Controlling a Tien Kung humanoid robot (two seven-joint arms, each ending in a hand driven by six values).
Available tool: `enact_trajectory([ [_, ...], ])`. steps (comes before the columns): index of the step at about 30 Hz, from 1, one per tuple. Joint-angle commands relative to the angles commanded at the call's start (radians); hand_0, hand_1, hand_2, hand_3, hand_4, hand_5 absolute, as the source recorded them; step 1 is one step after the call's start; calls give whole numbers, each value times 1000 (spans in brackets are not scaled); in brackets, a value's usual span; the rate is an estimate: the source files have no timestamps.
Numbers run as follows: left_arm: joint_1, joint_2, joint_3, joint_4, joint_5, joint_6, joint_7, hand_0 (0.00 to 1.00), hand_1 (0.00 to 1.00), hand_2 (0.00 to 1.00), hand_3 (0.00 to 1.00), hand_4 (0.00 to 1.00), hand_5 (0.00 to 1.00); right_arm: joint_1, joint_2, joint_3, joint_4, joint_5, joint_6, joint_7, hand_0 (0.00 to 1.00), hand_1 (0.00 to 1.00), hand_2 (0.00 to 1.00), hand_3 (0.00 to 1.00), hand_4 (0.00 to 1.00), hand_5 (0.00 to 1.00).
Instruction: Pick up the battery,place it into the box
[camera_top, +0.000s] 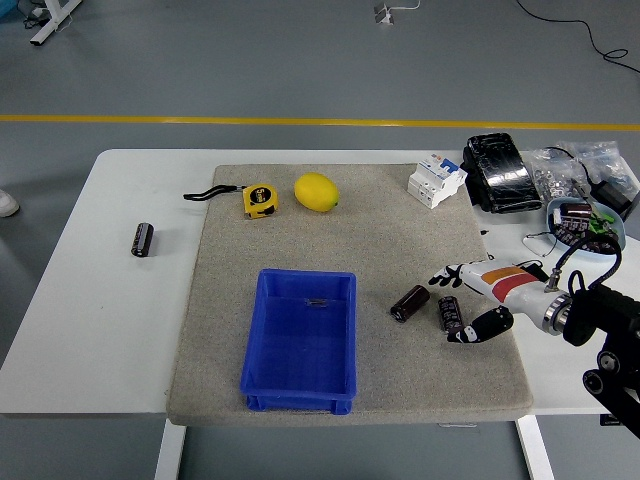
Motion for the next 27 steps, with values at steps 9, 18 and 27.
enact_trajectory([
  [9,-3,1,-4,-1,8,-2,3,616,572,634,620,629,667,9,9,-11,-37,-3,-23,3,688,642,692,767,998,164],
  [18,-4,0,-9,-2,19,-4,6,615,573,633,620,628,668,11,18,-16,-67,8,-34,8,641,589,645,739,998,162],
  [27,-5,0,-16,-3,31,-8,10,615,573,633,620,628,669,9,22,-22,-79,18,-52,15,624,574,619,717,992,157],
])
